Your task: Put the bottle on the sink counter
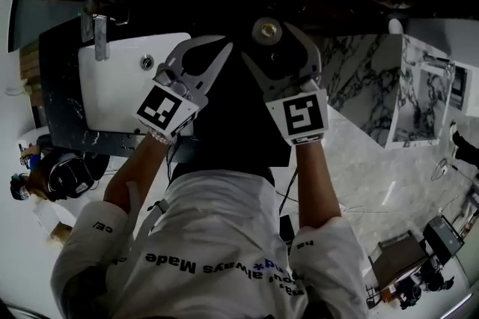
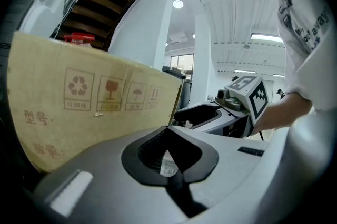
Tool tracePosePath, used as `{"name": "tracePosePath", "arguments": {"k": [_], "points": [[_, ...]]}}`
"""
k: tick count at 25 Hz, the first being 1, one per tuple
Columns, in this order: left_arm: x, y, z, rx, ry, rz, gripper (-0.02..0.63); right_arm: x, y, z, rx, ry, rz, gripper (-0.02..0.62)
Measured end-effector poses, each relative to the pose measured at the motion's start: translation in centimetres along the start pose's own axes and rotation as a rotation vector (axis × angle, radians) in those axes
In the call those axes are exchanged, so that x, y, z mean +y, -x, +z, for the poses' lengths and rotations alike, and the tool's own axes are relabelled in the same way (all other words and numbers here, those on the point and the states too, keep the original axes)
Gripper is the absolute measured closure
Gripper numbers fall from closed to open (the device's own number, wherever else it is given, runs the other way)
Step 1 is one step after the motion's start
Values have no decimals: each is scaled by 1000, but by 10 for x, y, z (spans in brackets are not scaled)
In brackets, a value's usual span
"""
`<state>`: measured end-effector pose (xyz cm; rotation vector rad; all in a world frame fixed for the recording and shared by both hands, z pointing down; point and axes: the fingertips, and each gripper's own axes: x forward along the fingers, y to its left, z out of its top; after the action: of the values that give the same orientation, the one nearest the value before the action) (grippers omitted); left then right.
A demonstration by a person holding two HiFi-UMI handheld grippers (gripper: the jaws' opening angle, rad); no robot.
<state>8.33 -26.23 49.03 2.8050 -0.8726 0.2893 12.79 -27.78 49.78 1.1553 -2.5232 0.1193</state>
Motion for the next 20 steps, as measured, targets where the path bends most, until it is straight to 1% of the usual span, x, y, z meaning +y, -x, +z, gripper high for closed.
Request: {"name": "tracePosePath", "arguments": {"k": [7, 11, 15, 17, 20], "points": [[-38, 43, 69, -107, -12, 4, 603, 32, 56, 80, -81, 20, 22, 262], [-60, 73, 100, -153, -7, 11, 603, 57, 86, 117, -118, 36, 43, 262], [-79, 101, 122, -190, 32, 2, 603, 78, 115, 149, -177, 13, 57, 268], [-88, 115, 129, -201, 31, -7, 603, 85, 129, 161, -208, 0, 48, 296], [-101, 131, 144, -223, -1, -16, 603, 92, 147, 177, -244, -21, 30, 359]]}}
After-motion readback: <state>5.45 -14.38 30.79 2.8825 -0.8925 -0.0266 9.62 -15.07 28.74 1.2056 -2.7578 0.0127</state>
